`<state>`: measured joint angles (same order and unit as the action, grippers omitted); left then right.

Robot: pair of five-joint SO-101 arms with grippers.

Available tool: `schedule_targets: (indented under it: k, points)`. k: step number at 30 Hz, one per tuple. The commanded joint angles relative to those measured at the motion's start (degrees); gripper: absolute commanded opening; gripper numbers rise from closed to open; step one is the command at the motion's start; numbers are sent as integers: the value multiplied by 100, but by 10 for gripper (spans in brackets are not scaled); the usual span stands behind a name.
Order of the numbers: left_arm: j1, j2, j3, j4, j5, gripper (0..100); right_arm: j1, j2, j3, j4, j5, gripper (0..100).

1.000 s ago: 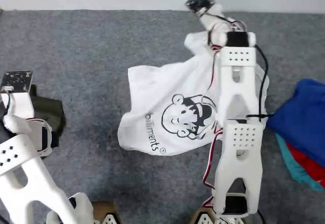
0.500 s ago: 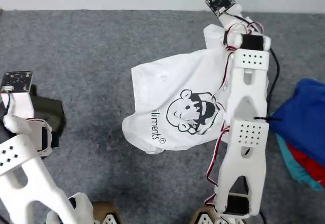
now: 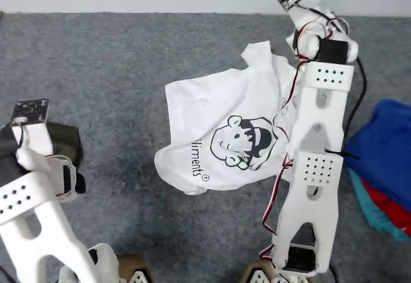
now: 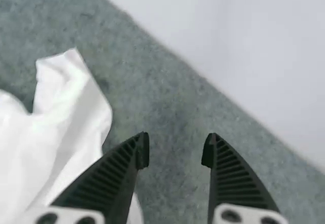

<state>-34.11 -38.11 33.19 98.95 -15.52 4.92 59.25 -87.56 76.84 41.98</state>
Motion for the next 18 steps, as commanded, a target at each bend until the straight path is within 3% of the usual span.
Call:
schedule_targets:
  k: [1, 4, 10, 14, 18]
  points:
    - [308, -352, -40, 185, 88, 184, 57, -198, -334, 1393, -53, 189]
    - [1178, -475, -145, 185, 176, 184, 40, -207, -255, 2703, -62, 188]
    - [3455, -18, -321, -299, 1855, 199, 453, -690, 18, 2642, -466, 190]
    - [4097, 730, -629, -985, 2505, 247, 804, -1059, 967, 2651, -466, 190]
    - [4255, 1987, -813, -1064, 2558, 257, 1191, -1789, 2690, 2642, -440, 191]
